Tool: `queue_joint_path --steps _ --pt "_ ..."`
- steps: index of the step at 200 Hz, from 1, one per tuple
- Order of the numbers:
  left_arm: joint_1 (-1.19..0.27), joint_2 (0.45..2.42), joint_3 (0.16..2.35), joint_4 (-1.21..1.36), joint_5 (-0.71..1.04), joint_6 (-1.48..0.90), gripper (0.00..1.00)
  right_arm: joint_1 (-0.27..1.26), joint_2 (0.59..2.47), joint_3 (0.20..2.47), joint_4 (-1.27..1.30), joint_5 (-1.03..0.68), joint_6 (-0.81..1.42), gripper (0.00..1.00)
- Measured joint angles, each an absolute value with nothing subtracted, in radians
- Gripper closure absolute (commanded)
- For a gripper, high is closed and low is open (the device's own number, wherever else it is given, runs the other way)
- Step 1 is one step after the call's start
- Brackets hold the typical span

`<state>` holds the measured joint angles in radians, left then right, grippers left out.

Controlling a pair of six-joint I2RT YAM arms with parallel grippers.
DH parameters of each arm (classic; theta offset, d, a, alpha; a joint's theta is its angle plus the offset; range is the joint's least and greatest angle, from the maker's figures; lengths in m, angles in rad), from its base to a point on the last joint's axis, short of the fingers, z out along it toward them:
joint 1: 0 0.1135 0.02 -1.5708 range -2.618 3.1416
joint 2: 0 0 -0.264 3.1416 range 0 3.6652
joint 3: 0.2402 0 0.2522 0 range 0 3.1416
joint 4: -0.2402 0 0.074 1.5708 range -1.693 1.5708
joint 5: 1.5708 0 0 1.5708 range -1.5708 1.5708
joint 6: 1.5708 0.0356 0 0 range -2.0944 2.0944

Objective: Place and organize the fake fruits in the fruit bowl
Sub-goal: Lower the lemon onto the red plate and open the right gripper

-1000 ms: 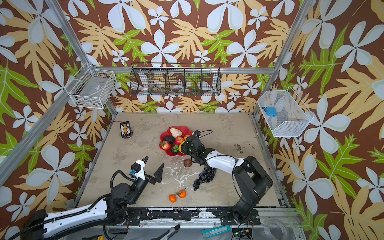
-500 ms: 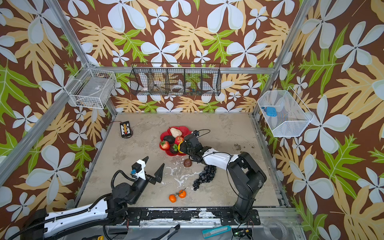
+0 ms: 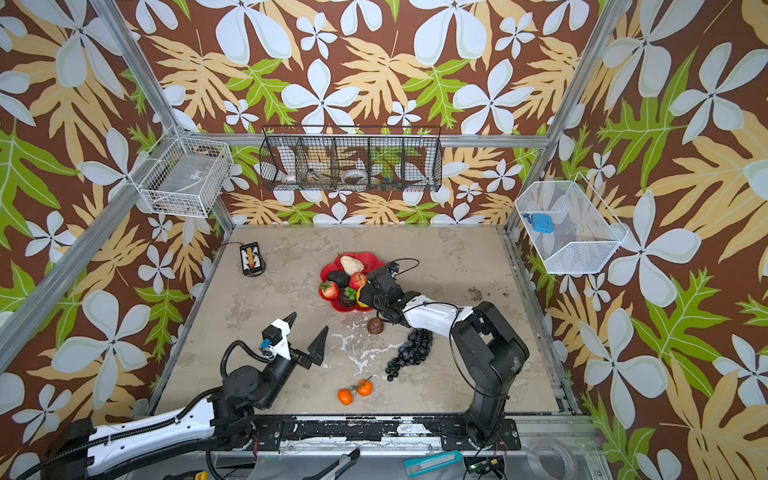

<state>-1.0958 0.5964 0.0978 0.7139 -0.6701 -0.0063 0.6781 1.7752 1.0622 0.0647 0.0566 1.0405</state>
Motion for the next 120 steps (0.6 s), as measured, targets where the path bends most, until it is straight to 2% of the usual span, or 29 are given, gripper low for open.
queue_joint_path --steps 84,120 --pt "-1.096 0.594 0.098 0.714 -0.672 -0.006 0.0 0.677 1.791 1.077 0.057 0.059 1.047 0.33" --pt "-1.096 0.588 0.098 0.714 -0.673 -0.005 0.0 0.677 1.786 1.077 0.056 0.065 1.046 0.33"
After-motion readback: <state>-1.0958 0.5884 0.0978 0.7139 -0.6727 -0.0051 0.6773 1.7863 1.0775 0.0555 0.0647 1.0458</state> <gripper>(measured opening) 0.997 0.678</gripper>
